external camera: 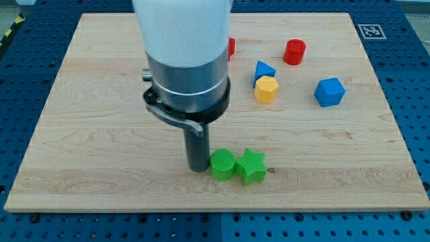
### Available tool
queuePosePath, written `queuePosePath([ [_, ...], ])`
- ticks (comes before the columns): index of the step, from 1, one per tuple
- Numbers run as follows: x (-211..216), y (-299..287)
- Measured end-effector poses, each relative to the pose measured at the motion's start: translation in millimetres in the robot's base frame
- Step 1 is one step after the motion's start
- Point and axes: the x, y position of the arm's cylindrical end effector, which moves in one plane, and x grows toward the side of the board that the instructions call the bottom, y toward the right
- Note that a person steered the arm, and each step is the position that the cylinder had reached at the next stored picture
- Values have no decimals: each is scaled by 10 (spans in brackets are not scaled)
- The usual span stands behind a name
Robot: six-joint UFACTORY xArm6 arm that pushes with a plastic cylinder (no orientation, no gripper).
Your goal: Separate the yellow hexagon and the blue triangle
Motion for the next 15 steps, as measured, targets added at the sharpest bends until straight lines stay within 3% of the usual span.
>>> queuePosePath([
  [2, 0, 31],
  [4, -62, -568],
  [6, -717, -632],
  [9, -750, -542],
  [11, -746, 618],
  [13, -813, 1383],
  [15, -1040, 1629],
])
